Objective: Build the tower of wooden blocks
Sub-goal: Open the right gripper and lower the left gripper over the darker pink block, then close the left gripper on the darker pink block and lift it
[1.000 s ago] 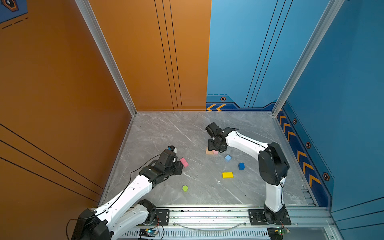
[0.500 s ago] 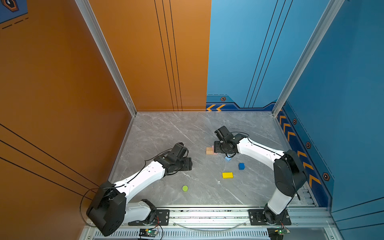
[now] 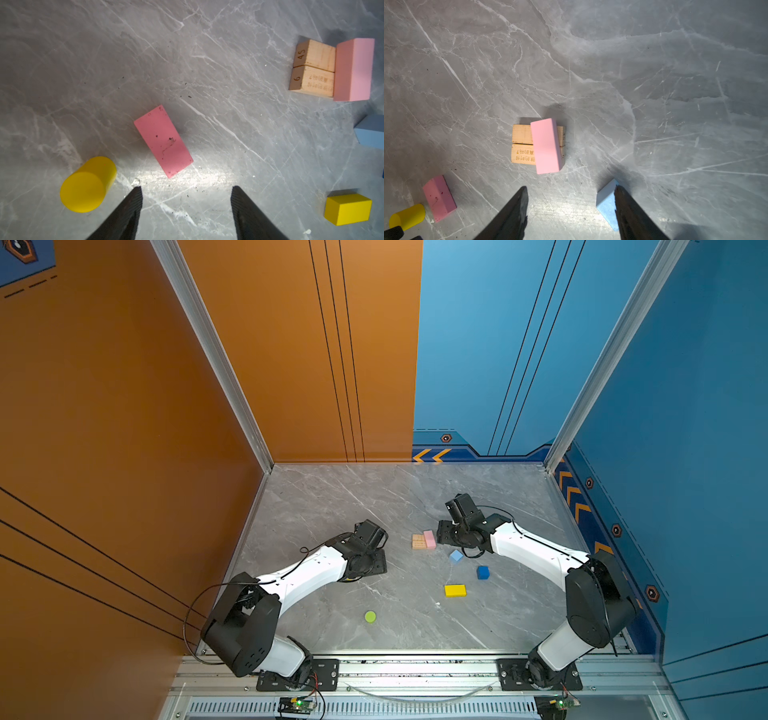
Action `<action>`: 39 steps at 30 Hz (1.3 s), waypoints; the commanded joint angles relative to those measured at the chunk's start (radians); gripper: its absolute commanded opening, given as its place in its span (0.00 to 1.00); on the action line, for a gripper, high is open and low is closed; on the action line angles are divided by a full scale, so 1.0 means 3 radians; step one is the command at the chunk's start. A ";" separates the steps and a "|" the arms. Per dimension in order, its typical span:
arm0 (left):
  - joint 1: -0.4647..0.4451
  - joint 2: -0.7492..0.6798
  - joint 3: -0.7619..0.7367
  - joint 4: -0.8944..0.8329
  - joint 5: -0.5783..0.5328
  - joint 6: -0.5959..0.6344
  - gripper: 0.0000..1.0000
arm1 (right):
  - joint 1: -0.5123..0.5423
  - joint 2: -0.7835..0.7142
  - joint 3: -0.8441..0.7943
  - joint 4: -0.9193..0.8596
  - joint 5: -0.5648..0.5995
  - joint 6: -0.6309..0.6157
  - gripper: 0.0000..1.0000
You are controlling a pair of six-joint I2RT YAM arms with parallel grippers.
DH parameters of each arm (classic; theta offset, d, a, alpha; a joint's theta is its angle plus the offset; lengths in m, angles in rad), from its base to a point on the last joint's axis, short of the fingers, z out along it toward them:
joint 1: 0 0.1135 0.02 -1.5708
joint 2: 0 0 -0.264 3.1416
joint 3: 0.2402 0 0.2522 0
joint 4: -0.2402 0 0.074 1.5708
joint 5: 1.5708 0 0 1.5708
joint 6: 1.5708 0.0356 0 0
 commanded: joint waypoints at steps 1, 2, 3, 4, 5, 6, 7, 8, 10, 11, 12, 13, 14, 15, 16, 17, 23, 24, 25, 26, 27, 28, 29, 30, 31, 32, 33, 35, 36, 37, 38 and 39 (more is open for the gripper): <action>-0.0005 0.0138 0.0153 -0.0110 -0.0083 -0.0089 0.69 | -0.0060 -0.0083 -0.0090 0.0118 -0.0085 0.0024 0.67; 0.0002 0.0182 0.0189 -0.0125 -0.0070 -0.0092 0.69 | -0.0078 -0.0088 -0.0116 0.0130 -0.0101 0.0024 0.67; 0.0009 0.0218 0.0213 -0.0136 -0.0060 -0.0097 0.68 | -0.0093 -0.0097 -0.0126 0.0133 -0.0111 0.0024 0.67; 0.0015 0.0237 0.0228 -0.0140 -0.0056 -0.0105 0.68 | -0.0107 -0.0108 -0.0141 0.0141 -0.0116 0.0024 0.67; 0.0022 0.0262 0.0241 -0.0142 -0.0057 -0.0112 0.67 | -0.0117 -0.0121 -0.0150 0.0146 -0.0119 0.0024 0.67; 0.0030 0.0279 0.0246 -0.0152 -0.0057 -0.0123 0.67 | -0.0129 -0.0133 -0.0162 0.0151 -0.0120 0.0024 0.67; 0.0034 0.0294 0.0251 -0.0157 -0.0062 -0.0127 0.67 | -0.0138 -0.0148 -0.0180 0.0160 -0.0119 0.0023 0.67; 0.0042 0.0306 0.0257 -0.0165 -0.0067 -0.0137 0.67 | -0.0150 -0.0162 -0.0193 0.0166 -0.0123 0.0025 0.67; 0.0053 0.0325 0.0260 -0.0173 -0.0072 -0.0148 0.67 | -0.0169 -0.0175 -0.0217 0.0175 -0.0126 0.0024 0.67; 0.0058 0.0339 0.0261 -0.0173 -0.0077 -0.0152 0.67 | -0.0179 -0.0175 -0.0223 0.0181 -0.0130 0.0024 0.67; 0.0055 0.0353 0.0266 -0.0180 -0.0081 -0.0156 0.66 | -0.0184 -0.0171 -0.0229 0.0190 -0.0134 0.0024 0.67; 0.0056 0.0364 0.0267 -0.0183 -0.0083 -0.0157 0.66 | -0.0187 -0.0169 -0.0239 0.0193 -0.0144 0.0025 0.67; 0.0054 0.0380 0.0270 -0.0183 -0.0091 -0.0167 0.65 | -0.0190 -0.0160 -0.0244 0.0207 -0.0152 0.0024 0.67; 0.0059 0.0404 0.0272 -0.0186 -0.0101 -0.0169 0.65 | -0.0194 -0.0147 -0.0244 0.0210 -0.0164 0.0025 0.67; 0.0057 0.0428 0.0280 -0.0183 -0.0115 -0.0172 0.65 | -0.0192 -0.0140 -0.0244 0.0215 -0.0177 0.0024 0.67; 0.0059 0.0452 0.0286 -0.0183 -0.0123 -0.0172 0.64 | -0.0197 -0.0130 -0.0244 0.0216 -0.0187 0.0024 0.67; 0.0075 0.0557 0.0323 -0.0215 -0.0198 -0.0161 0.64 | -0.0207 -0.0101 -0.0230 0.0219 -0.0210 0.0009 0.67; 0.0079 0.0569 0.0332 -0.0226 -0.0205 -0.0151 0.63 | -0.0207 -0.0094 -0.0228 0.0221 -0.0216 0.0009 0.67; 0.0092 0.0584 0.0337 -0.0234 -0.0212 -0.0145 0.63 | -0.0207 -0.0085 -0.0224 0.0221 -0.0220 0.0009 0.67; 0.0098 0.0597 0.0338 -0.0234 -0.0224 -0.0134 0.63 | -0.0209 -0.0079 -0.0223 0.0220 -0.0224 0.0009 0.67; 0.0105 0.0607 0.0339 -0.0234 -0.0222 -0.0128 0.63 | -0.0210 -0.0071 -0.0223 0.0218 -0.0230 0.0009 0.67; 0.0120 0.0620 0.0343 -0.0234 -0.0226 -0.0124 0.63 | -0.0211 -0.0064 -0.0219 0.0222 -0.0231 0.0006 0.67; 0.0125 0.0632 0.0342 -0.0234 -0.0234 -0.0110 0.63 | -0.0212 -0.0056 -0.0210 0.0219 -0.0236 0.0011 0.67; 0.0132 0.0647 0.0345 -0.0234 -0.0245 -0.0102 0.63 | -0.0212 -0.0049 -0.0210 0.0219 -0.0236 0.0014 0.67; 0.0136 0.0666 0.0354 -0.0232 -0.0247 -0.0091 0.63 | -0.0209 -0.0044 -0.0205 0.0219 -0.0236 0.0014 0.67; 0.0141 0.0687 0.0366 -0.0236 -0.0248 -0.0081 0.62 | -0.0209 -0.0039 -0.0204 0.0218 -0.0236 0.0014 0.67; 0.0149 0.0703 0.0378 -0.0234 -0.0260 -0.0069 0.62 | -0.0212 -0.0035 -0.0205 0.0220 -0.0244 0.0014 0.67; 0.0150 0.0747 0.0409 -0.0234 -0.0276 -0.0045 0.60 | -0.0212 -0.0018 -0.0189 0.0205 -0.0244 0.0014 0.67; 0.0154 0.0768 0.0422 -0.0234 -0.0277 -0.0032 0.58 | -0.0212 -0.0012 -0.0185 0.0202 -0.0242 0.0014 0.67; 0.0155 0.0785 0.0426 -0.0234 -0.0273 -0.0018 0.56 | -0.0212 -0.0007 -0.0186 0.0198 -0.0241 0.0014 0.67; 0.0160 0.0806 0.0426 -0.0233 -0.0271 -0.0007 0.54 | -0.0211 -0.0003 -0.0183 0.0200 -0.0243 0.0018 0.67; 0.0158 0.0814 0.0426 -0.0234 -0.0263 0.0007 0.52 | -0.0208 -0.0002 -0.0187 0.0203 -0.0245 0.0019 0.67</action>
